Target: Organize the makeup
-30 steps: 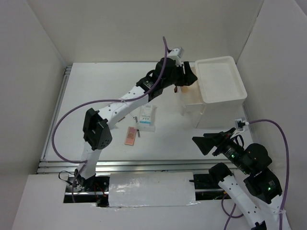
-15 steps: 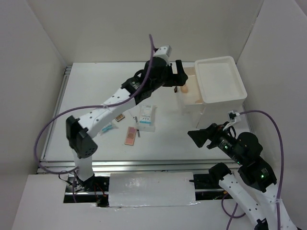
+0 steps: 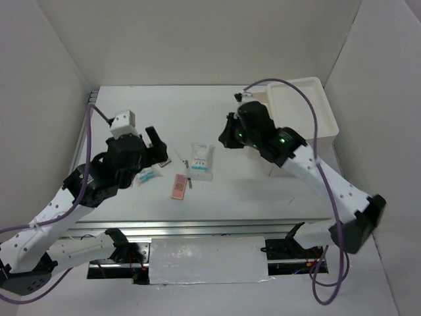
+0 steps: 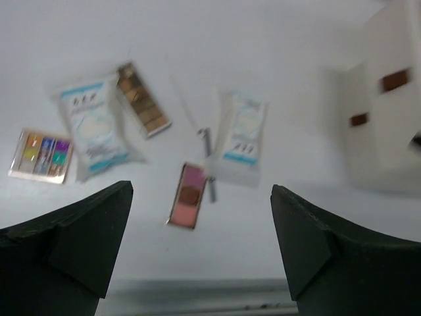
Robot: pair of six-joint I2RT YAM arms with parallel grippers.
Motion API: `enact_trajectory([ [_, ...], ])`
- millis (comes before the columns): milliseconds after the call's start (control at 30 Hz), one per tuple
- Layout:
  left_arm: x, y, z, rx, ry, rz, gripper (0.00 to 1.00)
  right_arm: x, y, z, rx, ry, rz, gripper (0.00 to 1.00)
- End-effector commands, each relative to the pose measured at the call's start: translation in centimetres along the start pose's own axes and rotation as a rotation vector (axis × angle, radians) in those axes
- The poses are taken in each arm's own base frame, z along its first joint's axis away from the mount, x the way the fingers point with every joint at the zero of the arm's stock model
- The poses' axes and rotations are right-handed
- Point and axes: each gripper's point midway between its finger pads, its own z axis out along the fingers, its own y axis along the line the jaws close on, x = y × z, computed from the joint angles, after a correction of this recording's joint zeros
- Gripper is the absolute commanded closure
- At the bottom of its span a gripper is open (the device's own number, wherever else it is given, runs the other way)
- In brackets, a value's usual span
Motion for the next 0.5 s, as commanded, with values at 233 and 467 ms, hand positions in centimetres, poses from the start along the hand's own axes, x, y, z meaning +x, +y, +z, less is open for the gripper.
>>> enact_trajectory([
  [233, 8.5, 7.2, -3.4, 0.033, 0.169, 0.120, 0.00, -2.7, -8.3, 9.6, 0.718, 0.042, -0.217, 1.00],
  [467, 9.9, 5.4, -3.2, 0.151, 0.208, 0.160, 0.01, -5.1, -13.5, 8.8, 0.855, 0.022, -0.190, 1.00],
])
